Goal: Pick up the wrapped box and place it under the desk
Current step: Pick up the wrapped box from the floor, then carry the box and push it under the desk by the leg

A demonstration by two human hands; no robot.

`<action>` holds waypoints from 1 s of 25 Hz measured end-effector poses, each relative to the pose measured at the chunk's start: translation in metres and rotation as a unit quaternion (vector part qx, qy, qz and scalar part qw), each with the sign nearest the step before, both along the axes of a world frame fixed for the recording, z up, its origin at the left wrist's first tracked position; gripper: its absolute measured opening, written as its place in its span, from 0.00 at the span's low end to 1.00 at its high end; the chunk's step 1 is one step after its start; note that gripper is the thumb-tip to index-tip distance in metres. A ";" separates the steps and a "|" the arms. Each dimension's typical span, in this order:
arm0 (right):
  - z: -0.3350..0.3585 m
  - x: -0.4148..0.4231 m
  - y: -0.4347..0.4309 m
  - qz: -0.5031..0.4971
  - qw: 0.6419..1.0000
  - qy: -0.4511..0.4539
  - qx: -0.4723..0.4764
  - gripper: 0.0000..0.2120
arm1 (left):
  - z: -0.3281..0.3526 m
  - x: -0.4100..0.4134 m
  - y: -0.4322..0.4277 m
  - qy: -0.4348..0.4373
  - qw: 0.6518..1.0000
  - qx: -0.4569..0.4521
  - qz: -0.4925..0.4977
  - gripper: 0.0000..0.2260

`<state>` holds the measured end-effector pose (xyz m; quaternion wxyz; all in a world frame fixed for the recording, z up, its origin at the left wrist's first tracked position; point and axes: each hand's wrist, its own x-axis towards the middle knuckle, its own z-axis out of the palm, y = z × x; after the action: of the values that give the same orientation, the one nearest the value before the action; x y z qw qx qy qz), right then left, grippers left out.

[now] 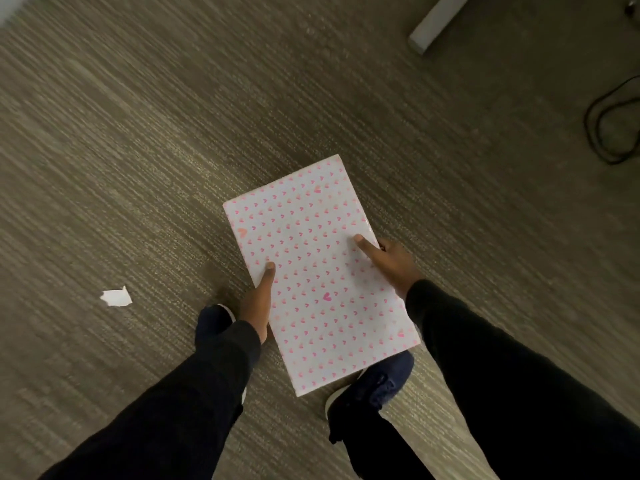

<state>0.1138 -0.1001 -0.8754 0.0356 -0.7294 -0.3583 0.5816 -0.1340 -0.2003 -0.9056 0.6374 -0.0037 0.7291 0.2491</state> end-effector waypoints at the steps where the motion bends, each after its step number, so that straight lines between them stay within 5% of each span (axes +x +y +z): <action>1: 0.023 0.003 0.002 -0.002 1.000 0.006 0.011 0.32 | 0.023 0.000 0.003 0.005 1.000 0.008 -0.006 0.19; 11: 0.307 0.074 0.073 -0.058 0.993 0.069 0.078 0.25 | 0.313 0.036 0.096 0.050 0.985 0.152 -0.064 0.33; 16: 0.408 0.119 0.109 -0.128 0.979 0.141 0.078 0.28 | 0.428 0.077 0.139 -0.029 0.983 0.183 -0.012 0.25; 20: 0.441 0.145 0.139 -0.131 0.977 0.154 0.069 0.34 | 0.464 0.104 0.179 -0.056 0.975 0.210 -0.054 0.26; 25: 0.438 0.152 0.193 -0.108 0.983 0.139 0.053 0.21 | 0.442 0.123 0.211 -0.129 0.965 0.227 -0.041 0.33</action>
<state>0.2657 0.0928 -0.4373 0.1864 -0.6729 -0.2991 0.6504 -0.0110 0.0108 -0.4633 0.7199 0.1387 0.5646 0.3790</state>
